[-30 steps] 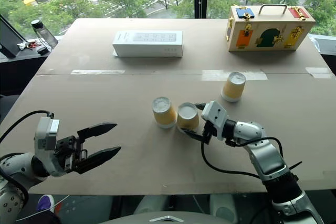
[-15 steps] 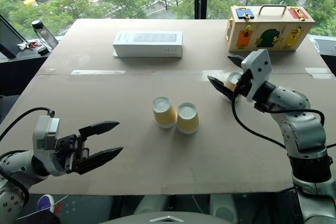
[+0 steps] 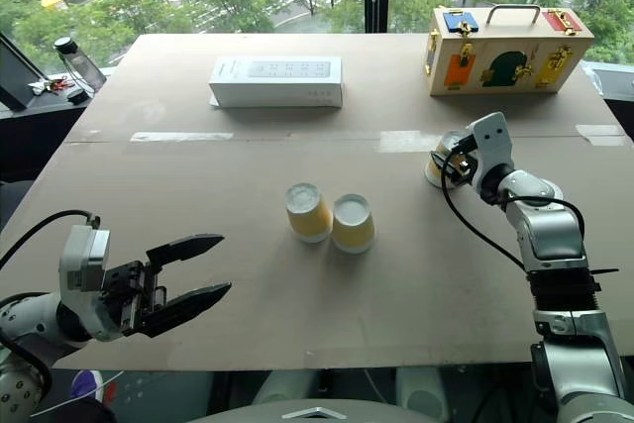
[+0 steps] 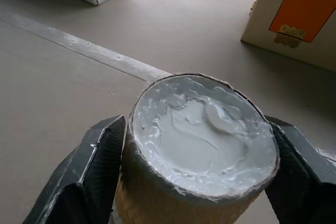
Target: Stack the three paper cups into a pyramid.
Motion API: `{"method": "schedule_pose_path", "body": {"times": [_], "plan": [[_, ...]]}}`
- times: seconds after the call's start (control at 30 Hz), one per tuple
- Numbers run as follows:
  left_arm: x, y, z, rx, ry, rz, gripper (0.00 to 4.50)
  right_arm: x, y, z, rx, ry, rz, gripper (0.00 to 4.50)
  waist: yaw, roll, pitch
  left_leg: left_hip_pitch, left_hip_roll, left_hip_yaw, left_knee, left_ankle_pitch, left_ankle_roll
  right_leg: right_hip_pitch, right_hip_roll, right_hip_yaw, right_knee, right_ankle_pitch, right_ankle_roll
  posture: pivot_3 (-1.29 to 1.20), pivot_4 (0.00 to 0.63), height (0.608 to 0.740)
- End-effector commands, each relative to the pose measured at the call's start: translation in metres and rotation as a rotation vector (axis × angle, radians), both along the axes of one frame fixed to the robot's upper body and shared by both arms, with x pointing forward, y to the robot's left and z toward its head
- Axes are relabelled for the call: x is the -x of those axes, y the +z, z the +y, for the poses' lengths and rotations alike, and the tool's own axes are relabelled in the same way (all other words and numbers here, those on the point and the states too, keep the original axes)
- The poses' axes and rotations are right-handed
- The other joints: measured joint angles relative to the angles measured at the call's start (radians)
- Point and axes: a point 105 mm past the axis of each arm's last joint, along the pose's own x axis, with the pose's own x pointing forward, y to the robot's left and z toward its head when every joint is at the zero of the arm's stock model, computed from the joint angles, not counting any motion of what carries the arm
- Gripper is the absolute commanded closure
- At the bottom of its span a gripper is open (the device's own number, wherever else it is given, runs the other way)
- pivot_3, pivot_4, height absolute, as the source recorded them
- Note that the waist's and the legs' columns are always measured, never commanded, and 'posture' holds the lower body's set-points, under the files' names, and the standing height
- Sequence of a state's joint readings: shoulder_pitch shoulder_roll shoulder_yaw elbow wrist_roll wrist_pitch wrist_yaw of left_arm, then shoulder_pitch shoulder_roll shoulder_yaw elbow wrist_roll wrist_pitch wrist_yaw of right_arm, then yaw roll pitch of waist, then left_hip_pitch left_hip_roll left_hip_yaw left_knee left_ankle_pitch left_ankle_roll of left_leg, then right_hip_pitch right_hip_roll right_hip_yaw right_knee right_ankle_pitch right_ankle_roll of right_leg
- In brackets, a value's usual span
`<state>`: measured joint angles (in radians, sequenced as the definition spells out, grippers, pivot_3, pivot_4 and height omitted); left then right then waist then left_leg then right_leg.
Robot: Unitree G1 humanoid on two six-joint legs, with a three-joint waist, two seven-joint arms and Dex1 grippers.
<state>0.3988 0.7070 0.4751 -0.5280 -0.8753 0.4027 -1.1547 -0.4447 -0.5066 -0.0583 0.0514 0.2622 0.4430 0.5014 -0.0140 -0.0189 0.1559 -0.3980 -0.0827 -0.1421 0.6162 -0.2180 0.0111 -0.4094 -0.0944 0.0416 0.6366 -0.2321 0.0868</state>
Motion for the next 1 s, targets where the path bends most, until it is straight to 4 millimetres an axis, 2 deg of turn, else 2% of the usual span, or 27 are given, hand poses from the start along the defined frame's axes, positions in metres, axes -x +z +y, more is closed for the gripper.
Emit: {"method": "schedule_pose_path", "body": {"times": [0.03,0.13,0.27,0.4,0.47,0.63,0.8,1.0], "plan": [[0.001,0.009,0.000,-0.001,0.001,-0.060,0.00,0.013,0.035,0.014,-0.069,0.117,-0.135,2.18,-0.001,0.000,0.000,0.000,0.000,0.000,0.000,0.000,0.000,0.000,0.000,0.000,0.000,0.000,0.000,0.00,0.150,0.740],[-0.008,0.012,0.008,0.002,0.097,-0.130,0.00,0.036,0.058,0.040,-0.124,0.315,-0.170,2.18,-0.002,0.002,0.001,0.000,0.000,0.000,0.000,0.000,0.000,0.000,0.000,0.000,0.000,0.000,0.000,0.00,0.150,0.740],[-0.002,0.014,0.018,0.044,0.083,-0.162,0.00,0.068,0.089,0.098,-0.134,0.609,-0.186,2.18,-0.010,0.002,0.001,0.000,0.001,0.000,0.000,0.000,0.000,0.000,0.001,0.001,0.000,0.000,0.000,0.00,0.150,0.740],[0.008,0.024,0.028,0.095,0.055,-0.139,0.00,0.080,0.096,0.132,-0.083,0.716,-0.163,2.18,-0.006,0.001,0.001,0.000,0.001,-0.001,0.000,0.000,0.000,0.000,0.001,-0.001,0.000,0.000,0.000,0.00,0.150,0.740],[0.013,0.028,0.033,0.107,0.066,-0.160,0.00,0.084,0.095,0.142,-0.049,0.747,-0.148,2.18,-0.001,0.001,0.001,0.000,0.001,-0.001,0.000,0.000,0.000,0.000,0.001,-0.001,-0.001,0.000,-0.001,0.00,0.150,0.740],[0.022,0.034,0.042,0.147,0.098,-0.229,0.00,0.089,0.085,0.149,0.015,0.779,-0.097,2.18,0.002,0.001,0.001,-0.001,0.000,-0.002,0.000,0.000,0.000,0.000,-0.001,-0.002,-0.003,0.000,-0.001,0.00,0.150,0.740],[0.025,0.033,0.038,0.172,0.088,-0.231,0.00,0.091,0.079,0.152,0.022,0.795,-0.051,2.18,0.000,0.000,0.001,-0.001,0.001,-0.002,0.000,0.000,0.000,0.000,0.000,-0.002,-0.003,0.000,-0.001,0.00,0.150,0.740],[0.023,0.036,0.035,0.209,0.119,-0.253,0.00,0.095,0.081,0.158,0.014,0.817,-0.036,2.18,0.000,0.000,0.001,-0.001,0.001,-0.002,0.000,0.000,0.000,0.000,0.000,-0.002,-0.003,0.000,0.000,0.00,0.150,0.740]]}}
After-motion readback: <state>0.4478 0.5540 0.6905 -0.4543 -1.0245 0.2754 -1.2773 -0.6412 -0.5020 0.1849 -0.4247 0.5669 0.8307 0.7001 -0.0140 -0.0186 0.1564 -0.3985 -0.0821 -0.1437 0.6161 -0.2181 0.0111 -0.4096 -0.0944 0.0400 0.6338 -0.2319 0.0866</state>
